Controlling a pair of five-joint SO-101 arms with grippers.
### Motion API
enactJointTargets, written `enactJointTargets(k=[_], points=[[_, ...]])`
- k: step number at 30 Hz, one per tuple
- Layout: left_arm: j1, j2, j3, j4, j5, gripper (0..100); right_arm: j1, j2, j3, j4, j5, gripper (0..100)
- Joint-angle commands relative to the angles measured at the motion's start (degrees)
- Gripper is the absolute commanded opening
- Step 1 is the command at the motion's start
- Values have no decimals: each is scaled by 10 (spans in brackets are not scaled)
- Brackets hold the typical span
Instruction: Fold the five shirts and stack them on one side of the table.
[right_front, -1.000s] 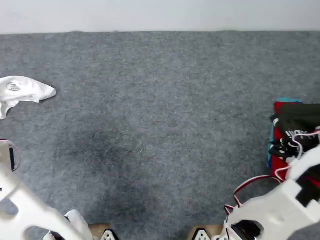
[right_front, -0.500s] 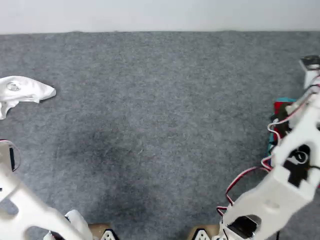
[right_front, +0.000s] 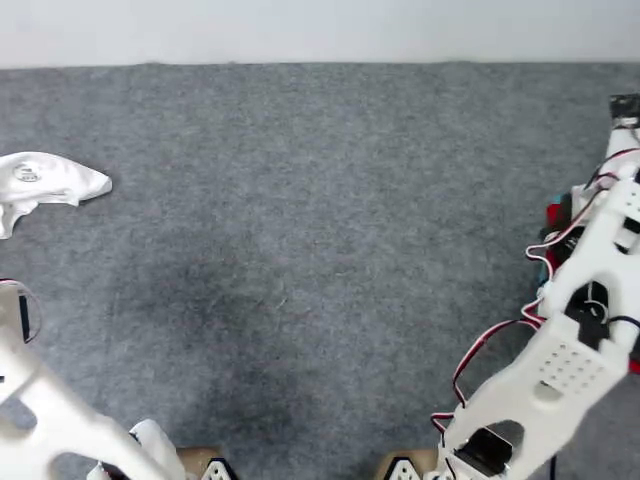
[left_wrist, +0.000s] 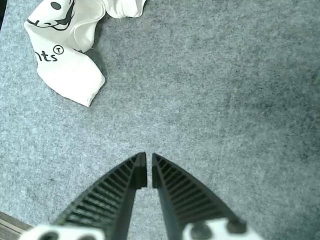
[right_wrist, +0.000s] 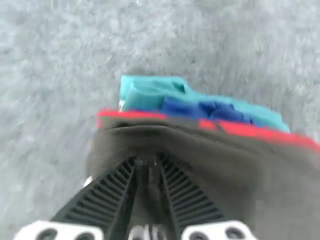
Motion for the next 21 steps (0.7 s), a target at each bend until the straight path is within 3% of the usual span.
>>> enactJointTargets(k=[1, 7, 16, 21], points=[[2, -16, -1, 1, -4, 29, 24, -80, -7, 80, -12, 28], [2, -16, -1, 1, -4, 29, 107, -87, -5, 45, 42, 28], [3, -16, -1, 1, -4, 29, 164, 61, -4, -230, 202, 28], [3, -16, -1, 1, -4, 29, 164, 99, -7, -331, 221, 28]])
